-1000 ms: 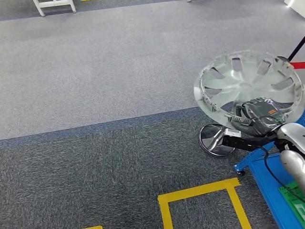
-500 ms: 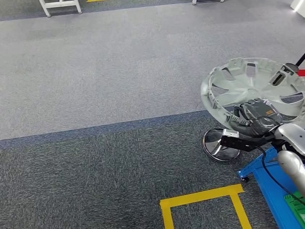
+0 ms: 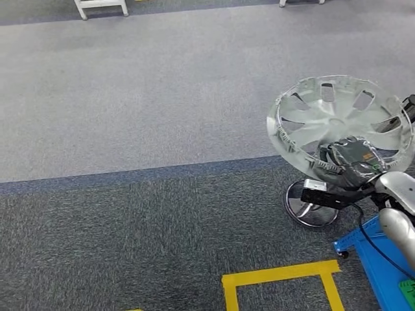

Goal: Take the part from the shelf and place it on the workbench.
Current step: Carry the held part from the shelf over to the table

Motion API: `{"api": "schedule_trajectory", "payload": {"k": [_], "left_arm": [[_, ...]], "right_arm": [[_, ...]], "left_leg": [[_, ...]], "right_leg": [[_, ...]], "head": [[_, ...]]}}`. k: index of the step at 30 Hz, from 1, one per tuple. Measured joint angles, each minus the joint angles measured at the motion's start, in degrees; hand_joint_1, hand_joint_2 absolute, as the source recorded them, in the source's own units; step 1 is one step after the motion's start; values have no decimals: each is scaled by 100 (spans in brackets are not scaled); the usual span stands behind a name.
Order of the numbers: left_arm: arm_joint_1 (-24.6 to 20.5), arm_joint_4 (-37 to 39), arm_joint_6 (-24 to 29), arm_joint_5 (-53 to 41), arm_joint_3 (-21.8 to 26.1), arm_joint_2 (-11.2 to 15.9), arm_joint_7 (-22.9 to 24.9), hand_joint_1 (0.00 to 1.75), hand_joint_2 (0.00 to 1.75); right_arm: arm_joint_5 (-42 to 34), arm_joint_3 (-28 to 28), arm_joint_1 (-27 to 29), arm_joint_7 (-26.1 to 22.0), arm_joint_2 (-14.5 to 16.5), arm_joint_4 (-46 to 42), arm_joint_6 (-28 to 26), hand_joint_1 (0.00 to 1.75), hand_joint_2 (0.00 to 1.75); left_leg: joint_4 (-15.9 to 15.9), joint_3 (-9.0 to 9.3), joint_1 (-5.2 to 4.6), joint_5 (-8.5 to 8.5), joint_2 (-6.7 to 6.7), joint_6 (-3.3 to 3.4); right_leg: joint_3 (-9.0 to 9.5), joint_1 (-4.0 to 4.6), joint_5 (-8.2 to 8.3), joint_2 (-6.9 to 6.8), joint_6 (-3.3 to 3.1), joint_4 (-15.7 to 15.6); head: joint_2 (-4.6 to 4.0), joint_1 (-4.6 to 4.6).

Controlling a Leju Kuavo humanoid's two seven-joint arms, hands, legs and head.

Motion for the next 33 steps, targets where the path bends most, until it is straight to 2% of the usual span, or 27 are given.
{"api": "schedule_trajectory", "payload": {"k": [2,3,5,6,7,8,9,10,12,13,14,16,17,18,20,21,22,23,24,25,26,27,28,29,31,32,33], "left_arm": [[13,1,0,1,-14,4,1,0,175],[12,1,0,1,-20,4,1,0,175],[5,0,1,3,-32,-2,1,0,175],[4,0,2,4,-39,-3,2,0,175],[7,0,5,8,-46,-4,3,0,175],[13,1,10,10,-52,-4,5,0,175],[20,1,15,13,-57,-3,7,0,175],[24,1,20,14,-61,-2,8,0,175],[18,2,25,15,-65,5,11,0,175],[11,2,28,15,-67,8,13,0,175],[8,2,32,15,-68,9,15,0,175],[24,2,45,15,-71,6,19,0,175],[34,2,52,15,-72,0,20,0,175],[35,2,61,15,-72,-3,19,0,175],[21,2,75,18,-72,-9,18,0,175],[13,2,80,19,-73,-12,15,0,175],[12,2,84,20,-73,-20,11,0,175],[13,2,86,21,-74,-31,8,0,175],[15,2,88,22,-74,-39,4,0,175],[16,2,90,23,-74,-45,3,0,175],[17,2,90,24,-74,-45,3,0,175],[15,2,92,26,-74,-40,2,0,175],[15,2,95,28,-74,-34,1,0,175],[20,2,98,30,-74,-28,0,0,175],[45,2,101,38,-74,-21,-2,0,175],[56,2,101,42,-74,-22,-2,0,175],[58,2,101,45,-74,-23,-2,0,175]], "right_arm": [[8,-1,20,2,1,-3,-3,175,175],[7,-1,22,2,1,-4,-4,175,175],[9,-2,27,3,1,-6,-7,175,175],[11,-2,31,4,1,-6,-12,175,175],[14,-2,37,4,1,-6,-19,175,175],[15,-2,43,4,1,-6,-27,175,175],[15,-3,47,5,1,-6,-35,175,175],[15,-4,50,5,1,-6,-41,175,175],[14,-8,59,5,1,-6,-52,175,175],[14,-8,67,5,2,-6,-56,175,175],[14,-6,76,4,2,-7,-60,175,175],[13,-7,85,3,3,-14,-64,175,175],[12,-9,86,3,2,-20,-67,175,175],[11,-11,88,1,-1,-24,-70,175,175],[11,-8,105,-2,-7,-23,-74,175,175],[13,-5,123,-5,-10,-20,-75,175,175],[14,-3,143,-7,-10,-18,-76,175,175],[14,-3,158,-10,-10,-17,-76,175,175],[14,-3,167,-13,-10,-17,-78,175,175],[14,-3,170,-13,-10,-17,-78,175,175],[14,-3,171,-12,-9,-15,-79,175,175],[13,-4,175,-13,-10,-13,-81,175,175],[14,-3,186,-13,-10,-10,-83,175,175],[15,-2,198,-10,-9,-7,-84,175,175],[17,-2,209,-7,-4,-6,-86,175,175],[17,-3,205,-6,-2,-7,-86,175,175],[16,-5,203,-8,0,-8,-86,175,175]], "left_leg": [[118,-46,0,-81,46,-49],[317,-137,0,-191,114,-80],[1027,-484,10,-501,256,-130],[1383,-669,18,-620,282,-139],[1598,-788,21,-650,293,-134],[1593,-801,18,-567,299,-115],[1369,-706,7,-389,318,-79],[976,-524,-20,-164,386,-23],[276,-189,-108,79,608,88],[89,-108,-146,103,682,125],[34,-91,-169,75,693,142],[-62,-61,-155,110,574,171],[-124,-24,-135,138,511,188],[-185,12,-113,169,448,209],[-238,45,-88,199,318,234],[-236,45,-86,201,247,239],[-235,48,-84,199,174,238],[-229,53,-79,194,97,233],[-217,60,-67,185,17,219],[-191,65,-52,167,-62,195],[-161,58,-37,146,-137,163],[-107,29,-31,124,-210,127],[-63,-10,-27,113,-278,94],[-35,-51,-26,114,-343,66],[-7,-103,-19,120,-440,21],[38,-129,-28,88,-377,-4],[174,-192,-34,8,-233,-35]], "right_leg": [[32,-13,-13,-95,-68,-16],[54,-19,-21,-149,-104,-25],[83,-1,-43,-257,-151,-27],[92,11,-53,-311,-164,-27],[104,25,-64,-367,-175,-26],[122,40,-78,-421,-184,-27],[146,56,-93,-474,-189,-27],[175,72,-110,-528,-190,-30],[218,104,-140,-629,-174,-39],[230,116,-150,-685,-157,-48],[239,124,-155,-742,-137,-63],[274,122,-178,-820,-87,-97],[267,116,-232,-750,-68,-61],[199,110,-336,-612,-52,93],[-128,95,-642,-290,-34,734],[-336,91,-774,-208,-21,1117],[-491,88,-820,-178,-7,1371],[-557,81,-749,-167,8,1424],[-507,67,-565,-156,25,1240],[-362,43,-316,-119,47,871],[-199,13,-142,-13,72,499],[-45,-13,-45,104,79,186],[45,-27,-27,194,73,18],[79,-26,-72,243,50,-18],[100,-20,-80,139,-24,-22],[114,-23,-84,77,-61,-23],[132,-24,-89,6,-96,-30]], "head": [[0,-19],[0,-31],[0,-56],[0,-55],[0,-56],[0,-56],[0,-56],[0,-55],[0,-52],[0,-48],[0,-50],[0,-47],[0,-48],[0,-38],[0,-20],[0,-11],[0,-9],[0,-9],[0,-9],[0,-9],[0,-8],[0,-6],[0,-5],[0,-4],[0,-7],[0,-16],[0,-36]]}}
